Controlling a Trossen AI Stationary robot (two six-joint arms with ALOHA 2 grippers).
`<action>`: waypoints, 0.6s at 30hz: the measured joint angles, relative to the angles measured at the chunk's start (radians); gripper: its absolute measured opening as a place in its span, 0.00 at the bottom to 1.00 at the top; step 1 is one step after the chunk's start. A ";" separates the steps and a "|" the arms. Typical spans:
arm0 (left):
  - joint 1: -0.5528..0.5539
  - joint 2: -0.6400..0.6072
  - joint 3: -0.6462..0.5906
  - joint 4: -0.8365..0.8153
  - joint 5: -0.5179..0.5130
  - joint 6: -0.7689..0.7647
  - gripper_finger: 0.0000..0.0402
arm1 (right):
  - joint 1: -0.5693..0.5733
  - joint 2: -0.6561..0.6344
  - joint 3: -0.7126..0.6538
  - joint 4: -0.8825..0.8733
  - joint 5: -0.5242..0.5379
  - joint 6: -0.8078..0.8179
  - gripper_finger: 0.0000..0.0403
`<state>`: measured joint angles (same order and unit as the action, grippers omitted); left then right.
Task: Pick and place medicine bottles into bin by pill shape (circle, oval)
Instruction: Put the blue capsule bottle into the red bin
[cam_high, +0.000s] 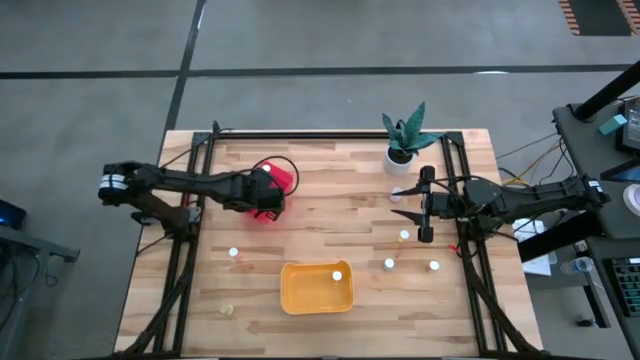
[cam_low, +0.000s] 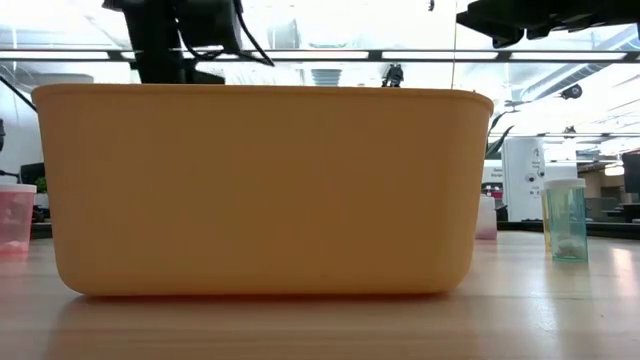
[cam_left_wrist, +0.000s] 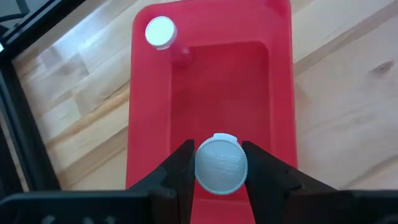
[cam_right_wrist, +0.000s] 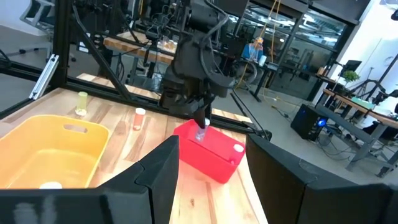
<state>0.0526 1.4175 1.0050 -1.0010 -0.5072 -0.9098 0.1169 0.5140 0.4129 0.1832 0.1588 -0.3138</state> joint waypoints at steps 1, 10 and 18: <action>0.003 0.011 0.000 0.004 -0.001 0.003 0.23 | 0.000 0.000 0.000 0.000 0.000 0.000 0.44; 0.032 0.069 0.001 -0.001 -0.005 0.026 0.23 | 0.000 0.000 0.000 -0.001 0.000 -0.001 0.44; 0.035 0.090 0.001 0.003 -0.015 0.027 0.23 | 0.000 0.000 0.000 -0.003 0.000 -0.001 0.44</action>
<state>0.0879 1.5071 1.0058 -0.9983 -0.5226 -0.8833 0.1169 0.5140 0.4129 0.1800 0.1589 -0.3149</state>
